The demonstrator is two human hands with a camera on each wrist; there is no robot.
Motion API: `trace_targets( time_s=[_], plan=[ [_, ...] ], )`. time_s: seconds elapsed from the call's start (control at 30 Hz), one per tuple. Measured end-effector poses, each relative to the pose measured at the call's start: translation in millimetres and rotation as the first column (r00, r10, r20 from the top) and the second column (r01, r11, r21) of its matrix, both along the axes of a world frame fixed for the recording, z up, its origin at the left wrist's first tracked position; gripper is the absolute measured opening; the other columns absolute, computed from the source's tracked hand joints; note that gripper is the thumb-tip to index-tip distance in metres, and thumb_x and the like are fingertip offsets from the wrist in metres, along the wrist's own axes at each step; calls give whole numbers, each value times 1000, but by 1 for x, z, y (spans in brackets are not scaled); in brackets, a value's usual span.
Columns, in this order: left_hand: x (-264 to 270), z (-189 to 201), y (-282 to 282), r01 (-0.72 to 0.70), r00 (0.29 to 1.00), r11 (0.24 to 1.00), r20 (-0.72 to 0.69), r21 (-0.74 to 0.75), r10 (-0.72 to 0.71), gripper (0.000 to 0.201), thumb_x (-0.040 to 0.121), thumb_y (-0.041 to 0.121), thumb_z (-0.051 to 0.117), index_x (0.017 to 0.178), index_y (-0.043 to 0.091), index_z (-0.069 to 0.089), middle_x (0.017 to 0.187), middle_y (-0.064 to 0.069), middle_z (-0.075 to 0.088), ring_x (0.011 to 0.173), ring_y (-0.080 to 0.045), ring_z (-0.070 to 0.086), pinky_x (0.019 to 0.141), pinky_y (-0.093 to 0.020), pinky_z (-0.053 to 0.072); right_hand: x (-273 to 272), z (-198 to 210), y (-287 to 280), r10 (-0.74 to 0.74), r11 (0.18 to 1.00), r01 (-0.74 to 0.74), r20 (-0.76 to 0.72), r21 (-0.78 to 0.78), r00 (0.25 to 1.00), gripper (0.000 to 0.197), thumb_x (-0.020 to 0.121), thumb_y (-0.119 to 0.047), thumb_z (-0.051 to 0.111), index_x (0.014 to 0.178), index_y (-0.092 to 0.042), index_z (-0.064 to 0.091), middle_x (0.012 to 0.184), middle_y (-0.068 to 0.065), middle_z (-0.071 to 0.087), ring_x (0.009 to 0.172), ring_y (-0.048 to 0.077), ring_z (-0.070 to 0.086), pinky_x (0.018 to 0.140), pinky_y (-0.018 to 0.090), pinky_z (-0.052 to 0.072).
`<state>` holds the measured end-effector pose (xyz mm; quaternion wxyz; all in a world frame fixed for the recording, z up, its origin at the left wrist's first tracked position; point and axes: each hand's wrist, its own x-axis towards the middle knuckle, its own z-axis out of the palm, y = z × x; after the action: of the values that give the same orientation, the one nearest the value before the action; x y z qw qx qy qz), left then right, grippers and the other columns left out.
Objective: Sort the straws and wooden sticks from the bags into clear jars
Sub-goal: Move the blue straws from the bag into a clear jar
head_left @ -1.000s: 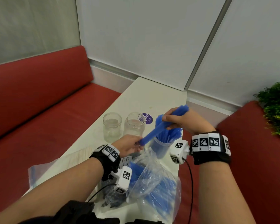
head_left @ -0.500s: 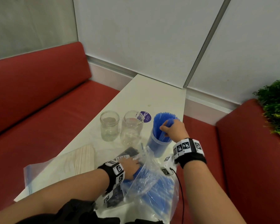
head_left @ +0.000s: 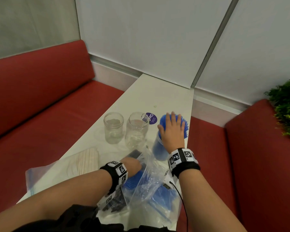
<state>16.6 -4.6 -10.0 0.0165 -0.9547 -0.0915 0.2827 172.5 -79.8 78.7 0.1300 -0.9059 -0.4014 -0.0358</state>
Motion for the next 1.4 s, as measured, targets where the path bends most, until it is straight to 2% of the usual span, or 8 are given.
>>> trace_targets(
  time_s=[0.43, 0.57, 0.7, 0.83, 1.07, 1.2, 1.3, 1.4],
  plan=[
    [-2, 29, 17, -229, 964, 943, 81, -242, 254, 34, 103, 16, 39, 130, 4, 57, 132, -17, 57, 120, -33, 54, 100, -39, 43, -6, -29, -12, 52, 983, -40, 64, -177, 997, 65, 108, -39, 32, 162, -23, -1, 169, 5, -10, 154, 35, -17, 122, 59, -8],
    [1, 48, 15, -222, 974, 957, 10, -188, 228, 33, 101, 8, 45, 132, 1, 54, 134, -15, 57, 121, -32, 55, 101, -36, 42, -23, -27, -17, 153, 939, -166, 67, 301, 986, 58, 97, -16, 52, 153, -20, 39, 164, 8, 28, 155, 26, 14, 126, 50, -2],
    [3, 78, 19, -232, 972, 965, -4, -125, 233, 30, 100, 16, 46, 126, 8, 59, 125, -10, 62, 114, -28, 60, 97, -38, 46, -45, -28, -15, 372, 927, -335, -535, 171, 758, 62, 90, -17, 61, 148, -27, 44, 152, 4, 48, 134, 21, 50, 116, 38, 36],
    [12, 117, 16, -188, 982, 981, -25, -38, 188, 28, 98, 13, 51, 123, 3, 61, 123, -11, 63, 111, -28, 61, 92, -36, 47, -59, -47, -5, 286, 921, -389, -641, -21, 712, 66, 82, -27, 78, 141, -20, 50, 141, 7, 58, 125, 24, 57, 105, 36, 46],
    [14, 174, 26, -63, 967, 990, 237, -125, 92, 37, 96, 25, 57, 131, 12, 57, 118, -4, 65, 106, -23, 62, 88, -33, 49, -65, -52, 2, 398, 904, -36, -807, 427, 437, 15, 98, -21, 65, 103, -7, 68, 72, 2, 72, 68, 13, 71, 77, 36, 54],
    [4, 184, 42, 19, 659, 586, 451, -810, 602, 58, 93, 61, 47, 143, 32, 43, 116, 11, 61, 95, -4, 60, 83, -22, 46, -57, -13, 1, 457, 824, 105, -763, 557, 457, 31, 97, -35, 66, 76, -12, 60, 54, -3, 53, 48, 16, 53, 59, 35, 51],
    [8, 165, 47, 129, 334, 110, 147, -986, 931, 48, 102, 47, 39, 132, 13, 54, 116, -10, 66, 94, -19, 66, 84, -31, 53, -47, 36, -1, 545, 718, 157, -688, 678, 479, 39, 96, -39, 66, 66, -17, 58, 51, -2, 45, 46, 16, 46, 57, 32, 48],
    [9, 133, 46, -21, 346, -231, -224, -973, 911, 50, 104, 43, 37, 120, 1, 60, 108, -16, 67, 91, -26, 66, 86, -36, 52, -46, 87, -1, 631, 583, 205, -597, 786, 495, 41, 93, -43, 70, 65, -17, 54, 52, 0, 44, 47, 17, 45, 57, 33, 50]
  ],
)
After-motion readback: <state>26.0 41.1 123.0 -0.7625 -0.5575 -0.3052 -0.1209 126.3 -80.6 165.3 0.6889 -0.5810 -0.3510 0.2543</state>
